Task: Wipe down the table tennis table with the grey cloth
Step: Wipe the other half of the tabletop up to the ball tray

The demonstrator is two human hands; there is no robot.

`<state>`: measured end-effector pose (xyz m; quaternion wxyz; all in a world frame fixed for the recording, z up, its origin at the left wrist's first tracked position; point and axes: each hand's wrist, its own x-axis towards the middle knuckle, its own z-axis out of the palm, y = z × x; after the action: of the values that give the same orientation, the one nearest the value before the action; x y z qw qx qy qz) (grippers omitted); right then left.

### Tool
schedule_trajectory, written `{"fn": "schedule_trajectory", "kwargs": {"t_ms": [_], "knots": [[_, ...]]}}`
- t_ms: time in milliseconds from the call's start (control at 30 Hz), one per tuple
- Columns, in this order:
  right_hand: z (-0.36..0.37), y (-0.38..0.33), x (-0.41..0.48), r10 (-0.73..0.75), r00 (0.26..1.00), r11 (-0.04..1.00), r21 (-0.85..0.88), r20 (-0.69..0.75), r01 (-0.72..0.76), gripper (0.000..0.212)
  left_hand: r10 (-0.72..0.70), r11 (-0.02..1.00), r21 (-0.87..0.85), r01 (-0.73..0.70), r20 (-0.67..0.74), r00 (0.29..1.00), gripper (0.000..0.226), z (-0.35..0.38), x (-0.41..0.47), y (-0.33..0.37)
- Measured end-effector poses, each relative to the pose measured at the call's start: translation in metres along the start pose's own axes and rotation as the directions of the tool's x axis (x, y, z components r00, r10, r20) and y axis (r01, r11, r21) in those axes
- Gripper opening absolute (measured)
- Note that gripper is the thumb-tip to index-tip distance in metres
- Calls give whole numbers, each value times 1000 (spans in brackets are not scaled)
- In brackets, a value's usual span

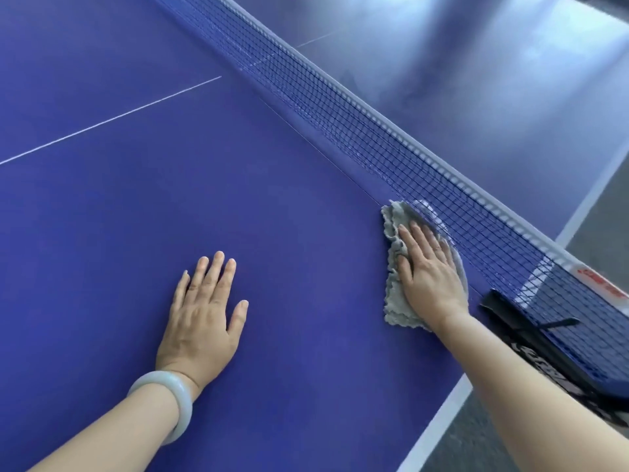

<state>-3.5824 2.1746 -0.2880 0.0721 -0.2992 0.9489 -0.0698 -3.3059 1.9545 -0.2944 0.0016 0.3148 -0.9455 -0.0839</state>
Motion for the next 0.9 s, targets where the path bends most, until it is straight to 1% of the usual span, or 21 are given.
{"fn": "schedule_trajectory", "kwargs": {"t_ms": [33,67,100,133,167,200,233,267,300,333,367,400,433,467,533,567,600,767,900], "knots": [[7,-12,-14,57,998,998,-1,-14,-57,59,0,1000,1,0,-2,1000,72,1,0,0],[15,-27,-33,52,998,999,0,-31,-52,60,-1,1000,4,1,-4,1000,72,1,-1,1],[24,-43,-54,-21,999,1000,11,-41,21,61,-2,1000,9,2,-3,1000,72,2,-1,2],[29,-57,-75,-148,988,988,28,-30,149,61,-4,1000,13,4,-1,1000,72,3,-1,2],[31,-63,-93,-309,951,950,40,-1,309,60,-5,1000,15,5,0,1000,72,3,-2,2],[28,-59,-102,-465,885,885,44,40,463,57,-5,1000,15,5,2,1000,73,2,-2,2],[21,-47,-98,-576,814,818,58,74,573,56,-6,1000,16,6,4,1000,73,2,-2,2],[15,-30,-88,-611,788,792,50,73,609,55,-6,1000,15,6,4,1000,73,1,-2,1],[8,-13,-77,-572,818,820,37,56,571,54,-7,1000,14,7,4,1000,73,1,-2,1],[2,2,-64,-467,884,884,34,27,467,53,-7,1000,13,7,1,1000,73,1,-2,1],[-4,16,-53,-317,949,948,36,0,316,52,-8,1000,11,8,-3,1000,73,1,-2,2],[-6,23,-44,-172,985,984,36,-14,173,53,-10,1000,11,10,-6,1000,72,1,-1,2],[-4,23,-39,-66,998,997,38,-22,67,54,-14,1000,10,14,-9,1000,72,1,-1,4],[0,16,-37,8,1000,999,51,-30,-6,55,-17,1000,8,17,-12,1000,72,1,0,5],[10,-10,-42,108,993,991,86,-37,-105,57,-21,1000,-1,21,-21,1000,71,2,0,8],[15,-25,-47,123,991,989,91,-44,-119,58,-25,1000,-9,24,-24,999,70,2,1,9],[19,-41,-53,105,993,991,91,-50,-100,58,-28,999,-21,28,-28,999,68,2,1,10],[34,-108,-89,-136,991,984,119,2,134,57,-34,998,-59,31,-47,998,55,5,-1,6],[42,-127,-105,-241,970,958,162,3,237,50,-7,994,-107,6,-11,1000,54,2,-13,0]]}}
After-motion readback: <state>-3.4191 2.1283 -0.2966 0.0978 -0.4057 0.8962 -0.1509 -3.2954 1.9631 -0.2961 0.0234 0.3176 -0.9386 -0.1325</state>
